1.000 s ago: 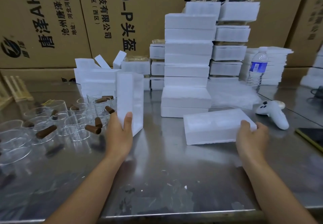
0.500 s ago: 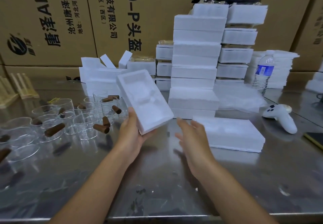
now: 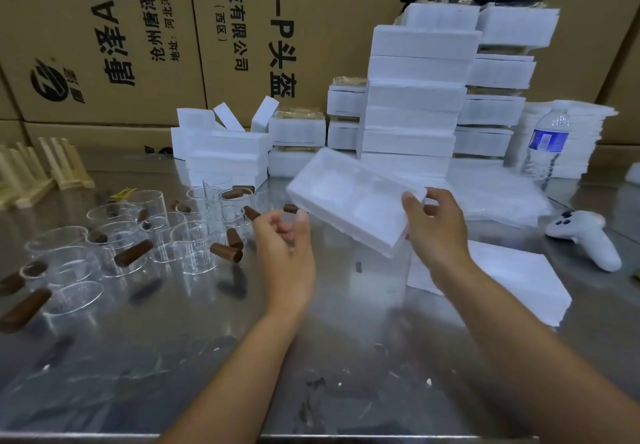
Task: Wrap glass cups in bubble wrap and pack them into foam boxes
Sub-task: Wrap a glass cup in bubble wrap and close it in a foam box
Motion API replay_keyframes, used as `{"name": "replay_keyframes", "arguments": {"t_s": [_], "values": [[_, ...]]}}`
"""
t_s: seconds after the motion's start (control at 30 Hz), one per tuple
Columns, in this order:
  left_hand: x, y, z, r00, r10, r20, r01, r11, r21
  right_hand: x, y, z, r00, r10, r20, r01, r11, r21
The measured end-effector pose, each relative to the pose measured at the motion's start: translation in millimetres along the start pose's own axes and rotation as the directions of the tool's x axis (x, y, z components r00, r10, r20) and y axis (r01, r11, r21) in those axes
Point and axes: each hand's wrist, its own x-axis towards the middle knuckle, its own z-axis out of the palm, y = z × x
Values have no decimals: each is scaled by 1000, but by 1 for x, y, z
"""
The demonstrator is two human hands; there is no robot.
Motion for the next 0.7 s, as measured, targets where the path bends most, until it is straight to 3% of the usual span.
{"name": "replay_keyframes", "arguments": {"t_s": [0.1, 0.23, 0.43, 0.57, 0.7], "values": [[-4, -1, -2, 980, 197, -29, -192, 972, 137, 8, -4, -7, 989, -26, 144, 62, 967, -247], [-10, -1, -3, 920, 363, 148, -392, 865, 314, 9, -3, -1, 958, -3, 287, 121, 910, -396], [-15, -5, -4, 830, 206, 518, -447, 802, 397, 14, 1, 19, 901, 38, 431, 253, 762, -595], [-15, -7, -5, 801, 182, 571, -510, 708, 489, 17, 4, 27, 931, 13, 366, 261, 677, -688], [-16, -6, -5, 773, 292, 563, -592, 653, 473, 17, 3, 44, 940, -169, 296, 316, 760, -568]]}}
